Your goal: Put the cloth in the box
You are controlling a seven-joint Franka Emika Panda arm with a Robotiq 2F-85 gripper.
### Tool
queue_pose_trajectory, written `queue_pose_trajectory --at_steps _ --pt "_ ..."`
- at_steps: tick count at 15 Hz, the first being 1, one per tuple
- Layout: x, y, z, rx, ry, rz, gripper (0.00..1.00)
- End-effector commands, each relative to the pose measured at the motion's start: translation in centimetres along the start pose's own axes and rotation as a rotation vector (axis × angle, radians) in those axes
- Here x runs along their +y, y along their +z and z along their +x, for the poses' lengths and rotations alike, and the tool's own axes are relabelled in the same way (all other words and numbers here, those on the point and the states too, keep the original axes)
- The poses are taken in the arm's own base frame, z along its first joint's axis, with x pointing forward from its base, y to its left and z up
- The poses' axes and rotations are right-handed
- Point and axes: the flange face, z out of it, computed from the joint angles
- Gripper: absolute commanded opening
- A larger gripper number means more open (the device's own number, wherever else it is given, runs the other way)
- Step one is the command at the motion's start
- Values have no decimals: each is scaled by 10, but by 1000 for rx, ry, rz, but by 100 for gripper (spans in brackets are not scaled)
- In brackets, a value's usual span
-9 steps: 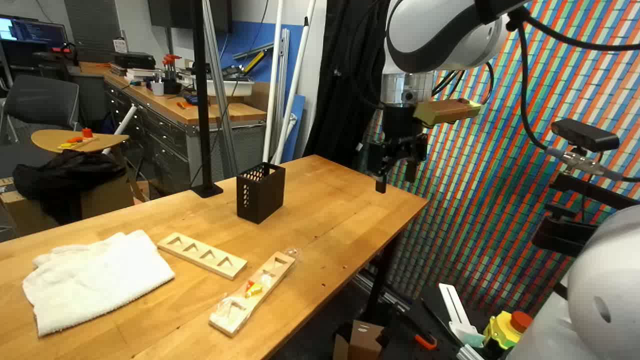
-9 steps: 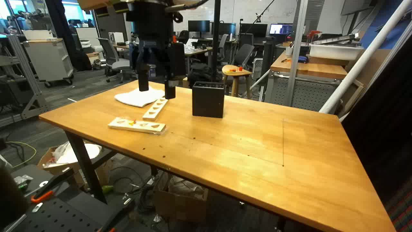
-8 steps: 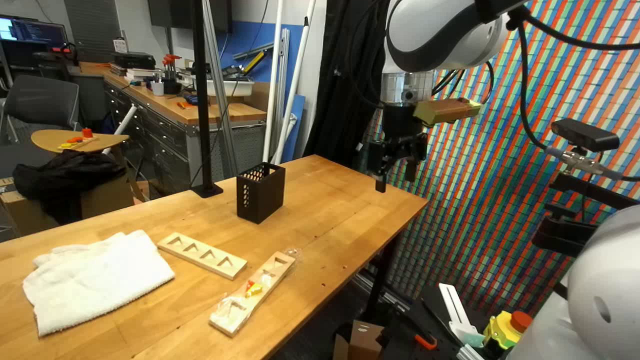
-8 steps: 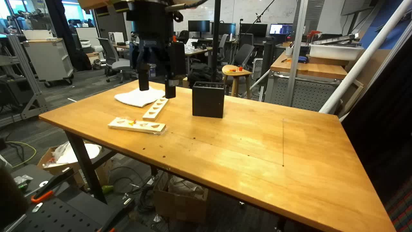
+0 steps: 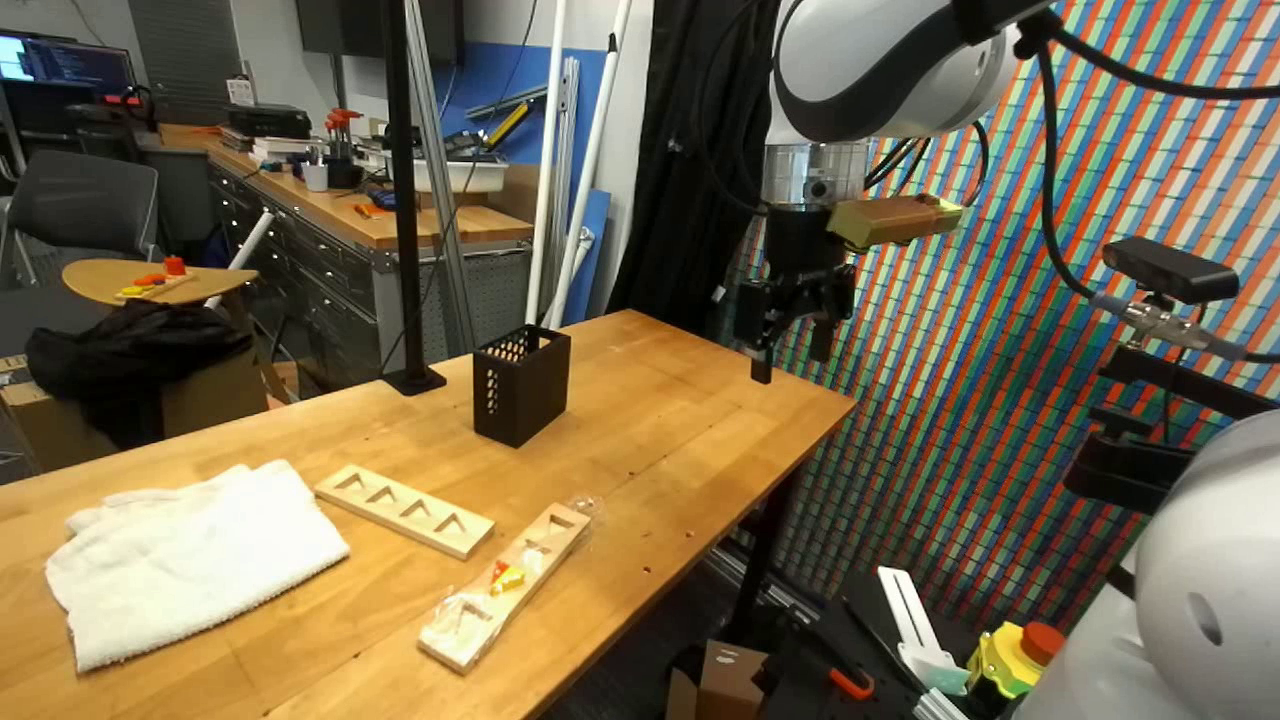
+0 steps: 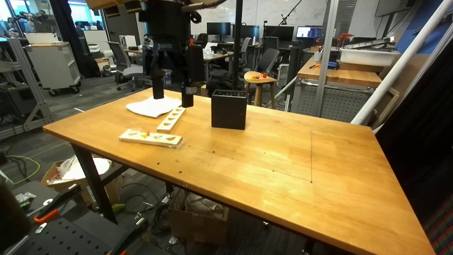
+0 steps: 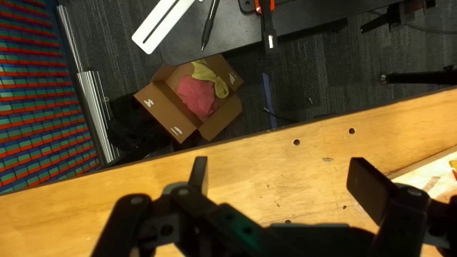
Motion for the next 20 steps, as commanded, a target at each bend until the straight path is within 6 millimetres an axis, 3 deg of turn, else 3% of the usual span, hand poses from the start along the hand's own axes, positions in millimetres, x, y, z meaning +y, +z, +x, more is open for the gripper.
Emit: queue_pose_trajectory --at_steps 1,12,16,20 --pt "0 0 0 -1 0 0 100" --pt "-3 -2 2 0 -1 -4 100" --pt "-36 -13 25 17 -33 -54 100" --pt "-97 -32 57 64 -79 -107 100"
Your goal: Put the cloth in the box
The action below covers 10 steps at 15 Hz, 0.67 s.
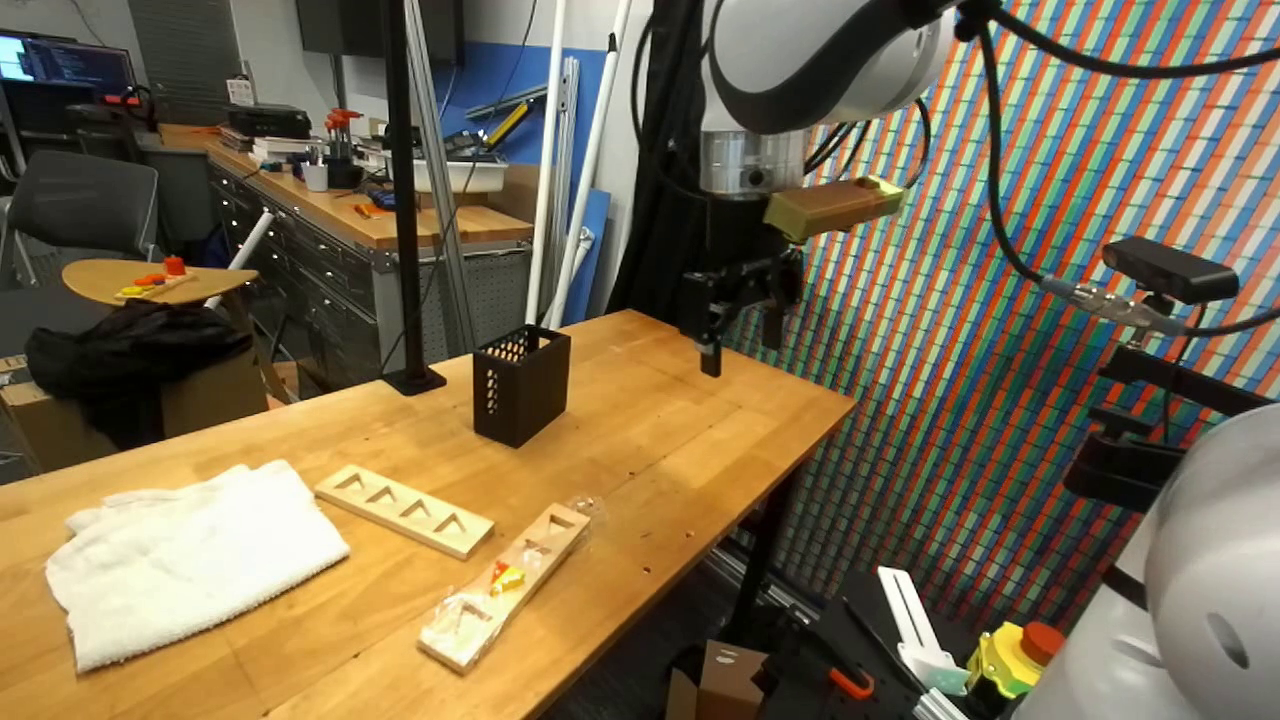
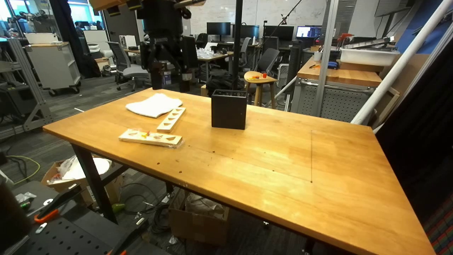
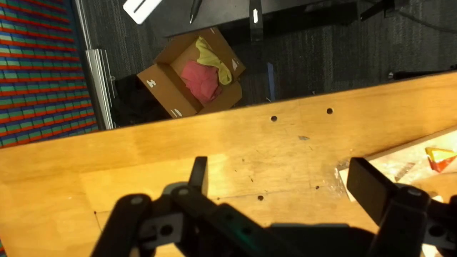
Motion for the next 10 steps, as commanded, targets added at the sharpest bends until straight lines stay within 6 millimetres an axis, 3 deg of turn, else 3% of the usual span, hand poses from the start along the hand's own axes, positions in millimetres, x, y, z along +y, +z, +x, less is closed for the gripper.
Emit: queue_pose_trajectory --at_steps 1,4,10 --pt "-50 -24 42 53 -24 -53 100" --pt "-96 -37 75 112 -52 -61 100" --pt "-166 -61 135 231 -112 -92 100"
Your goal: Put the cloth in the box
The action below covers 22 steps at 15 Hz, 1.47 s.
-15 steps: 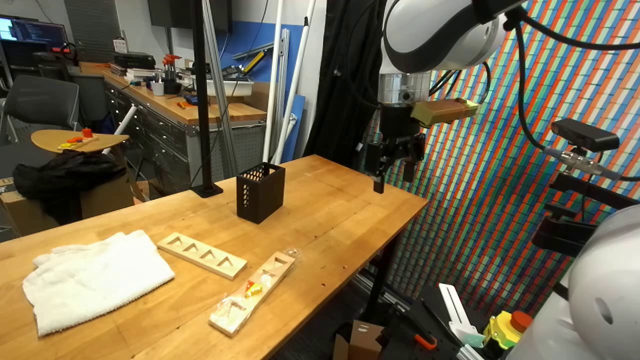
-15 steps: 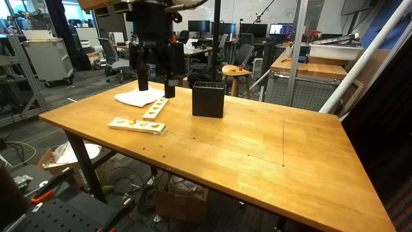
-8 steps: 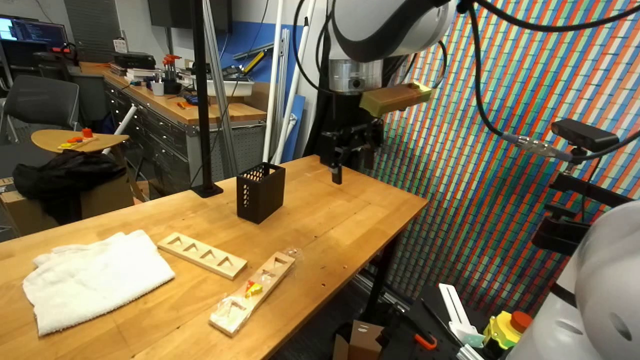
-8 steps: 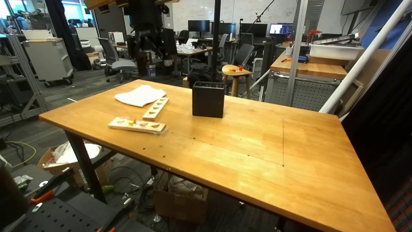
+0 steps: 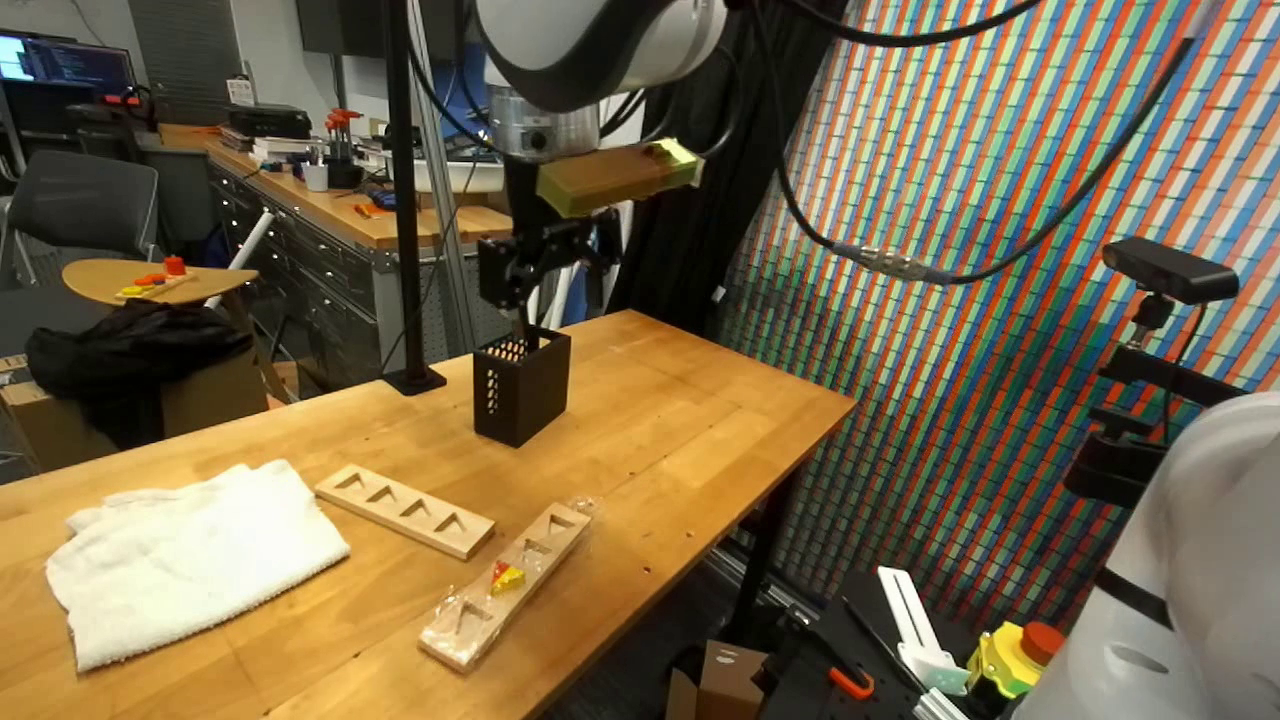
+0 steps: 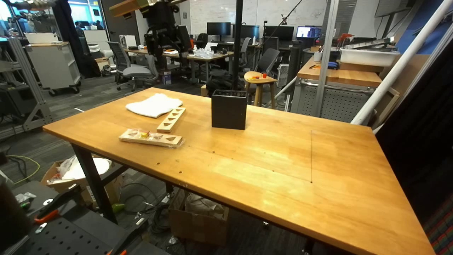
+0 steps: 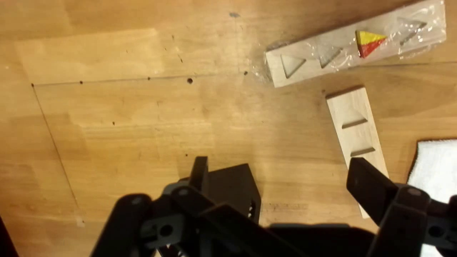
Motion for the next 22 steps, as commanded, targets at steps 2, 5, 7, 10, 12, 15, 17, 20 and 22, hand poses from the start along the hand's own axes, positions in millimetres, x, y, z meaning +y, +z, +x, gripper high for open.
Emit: queue_pose_trajectory --at_steps 2,5,7,10,12,15,17,20,22 --pt "-42 -17 60 78 -53 -59 100" --pt "-74 -25 88 123 -102 -71 100" --pt "-100 -27 103 135 -146 -79 100" --pt "-141 -26 121 152 -207 -55 100" --pt "-166 -21 131 159 -240 -40 100" --pt "-198 -10 145 172 -277 -6 100" --pt "-216 0 154 171 -296 11 100" --pt "-239 22 166 152 -341 37 100" --pt "-249 41 172 124 -370 53 100"
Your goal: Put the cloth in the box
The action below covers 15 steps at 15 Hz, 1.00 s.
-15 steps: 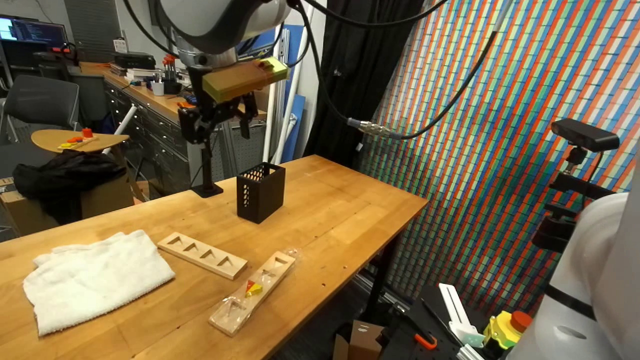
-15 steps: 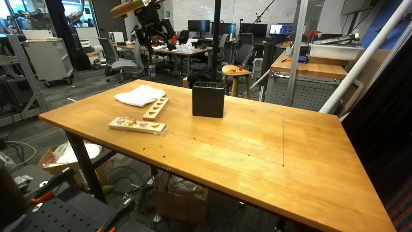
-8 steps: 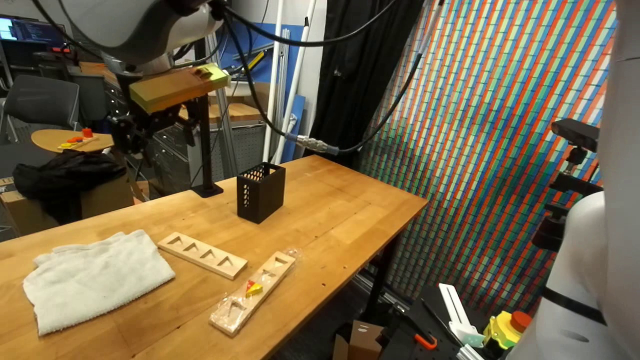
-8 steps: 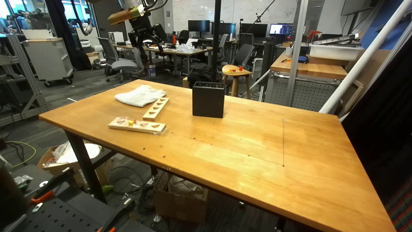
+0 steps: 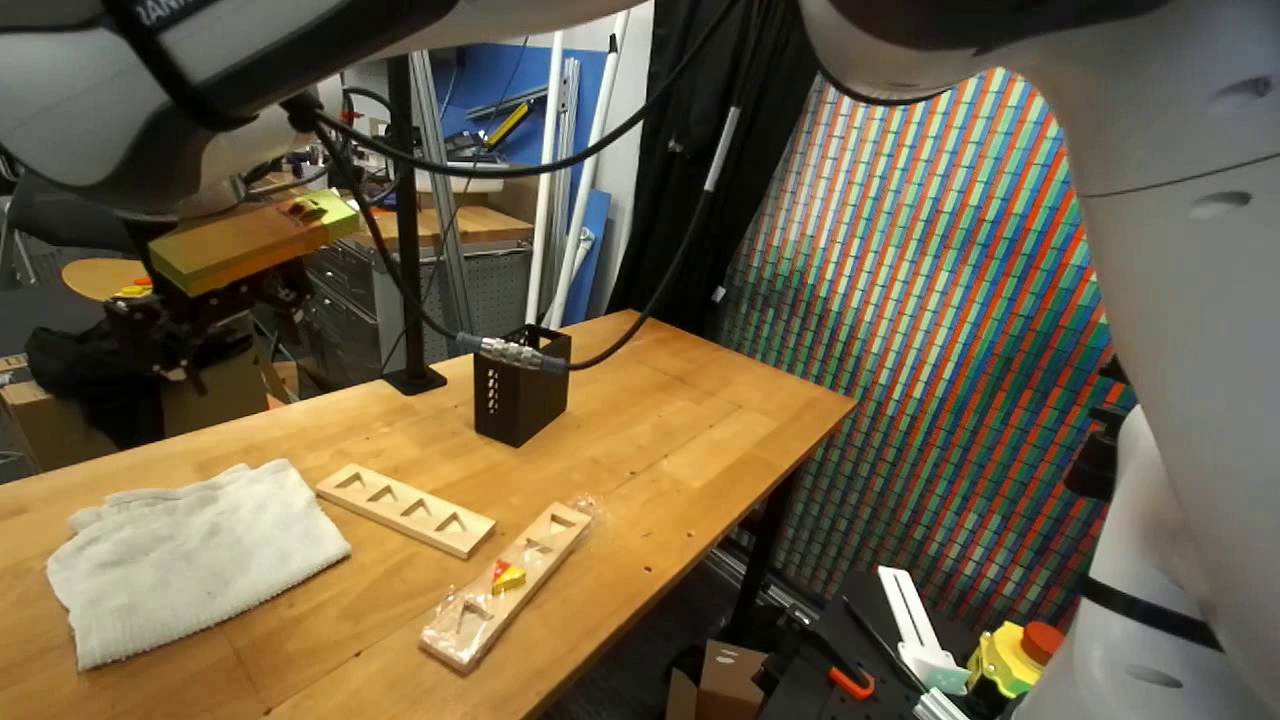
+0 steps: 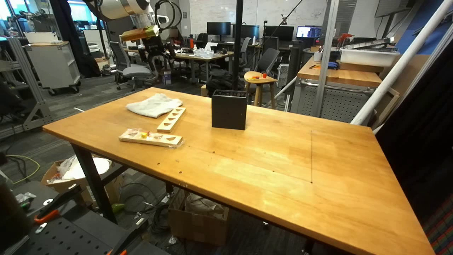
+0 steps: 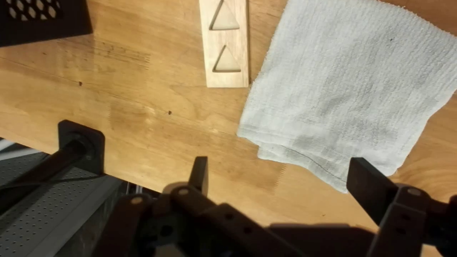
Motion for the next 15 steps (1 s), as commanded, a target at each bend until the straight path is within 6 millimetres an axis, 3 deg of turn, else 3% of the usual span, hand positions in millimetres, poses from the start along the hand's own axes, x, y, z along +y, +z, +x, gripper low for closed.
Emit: queue_pose_trajectory --at_steps 1,6,15 --pt "-10 25 22 -24 -50 50 100" --pt "-25 65 31 -59 -74 164 100" --pt "-47 109 38 -93 -106 279 100"
